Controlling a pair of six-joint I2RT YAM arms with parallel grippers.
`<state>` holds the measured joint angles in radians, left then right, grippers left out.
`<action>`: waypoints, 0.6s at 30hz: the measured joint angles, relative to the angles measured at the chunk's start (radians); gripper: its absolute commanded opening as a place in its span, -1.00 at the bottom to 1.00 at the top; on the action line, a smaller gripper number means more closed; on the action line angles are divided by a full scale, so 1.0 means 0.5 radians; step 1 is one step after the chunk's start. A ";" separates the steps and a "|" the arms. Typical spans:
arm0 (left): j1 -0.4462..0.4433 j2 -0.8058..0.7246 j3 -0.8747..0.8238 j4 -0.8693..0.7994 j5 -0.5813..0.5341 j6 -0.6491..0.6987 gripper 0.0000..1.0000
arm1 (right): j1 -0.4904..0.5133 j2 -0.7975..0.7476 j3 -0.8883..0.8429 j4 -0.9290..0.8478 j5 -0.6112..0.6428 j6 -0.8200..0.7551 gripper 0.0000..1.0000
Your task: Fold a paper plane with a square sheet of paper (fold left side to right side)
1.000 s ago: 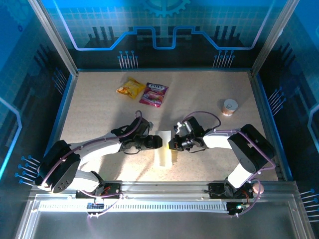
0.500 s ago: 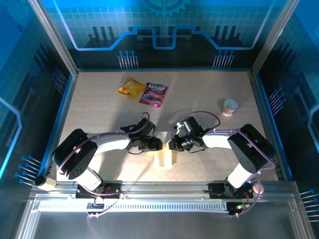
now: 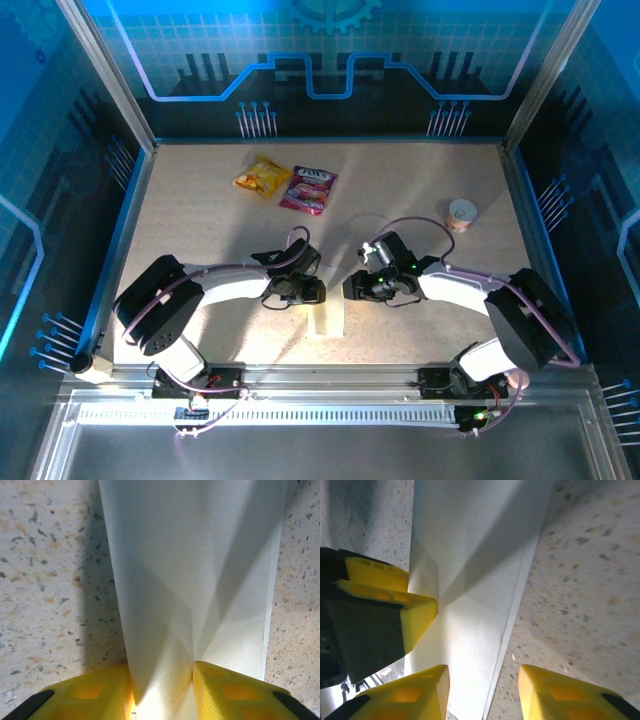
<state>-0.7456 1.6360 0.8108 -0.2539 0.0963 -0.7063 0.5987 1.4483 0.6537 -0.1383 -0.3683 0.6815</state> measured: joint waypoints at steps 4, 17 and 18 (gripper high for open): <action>-0.012 0.023 0.033 -0.034 -0.021 0.001 -0.21 | -0.076 -0.121 0.000 -0.110 0.068 -0.035 -0.12; -0.056 0.076 0.128 -0.160 -0.098 0.021 -0.22 | -0.215 -0.302 -0.085 -0.251 0.132 -0.087 -0.10; -0.058 0.076 0.128 -0.162 -0.099 0.031 -0.22 | -0.217 -0.305 -0.090 -0.254 0.135 -0.091 -0.10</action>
<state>-0.7746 1.6737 0.8749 -0.3347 0.0467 -0.6910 0.4900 1.2957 0.6086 -0.2653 -0.3008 0.6361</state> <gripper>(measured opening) 0.390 0.450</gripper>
